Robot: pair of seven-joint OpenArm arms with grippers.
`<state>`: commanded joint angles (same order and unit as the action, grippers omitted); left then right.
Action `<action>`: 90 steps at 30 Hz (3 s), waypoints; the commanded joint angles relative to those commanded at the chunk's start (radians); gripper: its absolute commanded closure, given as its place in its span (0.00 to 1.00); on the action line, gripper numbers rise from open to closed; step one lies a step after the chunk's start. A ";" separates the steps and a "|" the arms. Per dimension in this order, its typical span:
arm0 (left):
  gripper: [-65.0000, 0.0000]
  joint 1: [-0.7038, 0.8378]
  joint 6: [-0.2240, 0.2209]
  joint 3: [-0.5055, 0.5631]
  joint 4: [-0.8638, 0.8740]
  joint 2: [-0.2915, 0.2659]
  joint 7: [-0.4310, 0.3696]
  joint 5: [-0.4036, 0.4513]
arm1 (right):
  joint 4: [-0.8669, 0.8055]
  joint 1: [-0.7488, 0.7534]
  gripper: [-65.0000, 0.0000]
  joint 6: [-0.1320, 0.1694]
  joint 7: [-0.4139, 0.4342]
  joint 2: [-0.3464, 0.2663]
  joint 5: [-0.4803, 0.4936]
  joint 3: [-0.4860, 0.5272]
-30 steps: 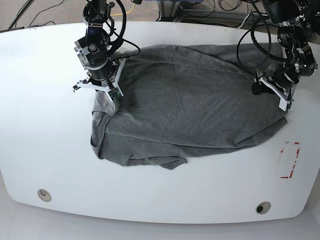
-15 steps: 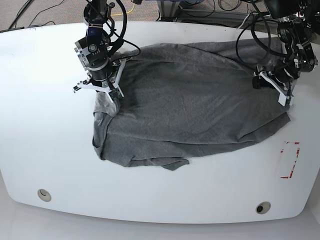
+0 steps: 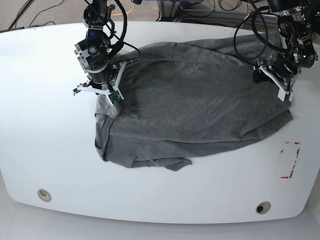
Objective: Layout the t-shirt on the table in an organized manner, then fold the t-shirt properly
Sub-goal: 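Release and regrasp the shirt corner with the left gripper, then pull the held corner away from the right gripper with the left gripper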
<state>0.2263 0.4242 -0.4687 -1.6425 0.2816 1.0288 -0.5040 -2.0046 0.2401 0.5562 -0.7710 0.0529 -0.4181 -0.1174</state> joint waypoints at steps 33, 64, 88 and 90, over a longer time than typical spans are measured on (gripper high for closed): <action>0.41 0.077 0.000 0.003 -0.015 0.032 0.025 0.003 | 0.002 0.000 1.00 0.000 0.000 -0.002 0.006 -0.005; 0.95 0.081 0.002 -0.026 -0.117 0.029 0.023 0.000 | 0.002 0.005 1.00 0.000 0.000 -0.005 0.041 -0.006; 0.96 0.132 0.018 -0.031 -0.322 0.031 0.026 -0.003 | 0.002 0.003 1.00 0.000 0.000 -0.018 0.041 -0.006; 0.96 0.132 0.055 -0.057 -0.347 0.031 0.026 -0.003 | 0.002 0.002 1.00 0.000 0.000 -0.018 0.041 -0.006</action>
<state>0.3583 0.4795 -0.5255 -1.9893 0.3122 1.0549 -0.5071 -2.0031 0.2417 0.5562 -0.7710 0.0345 -0.3767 -0.1235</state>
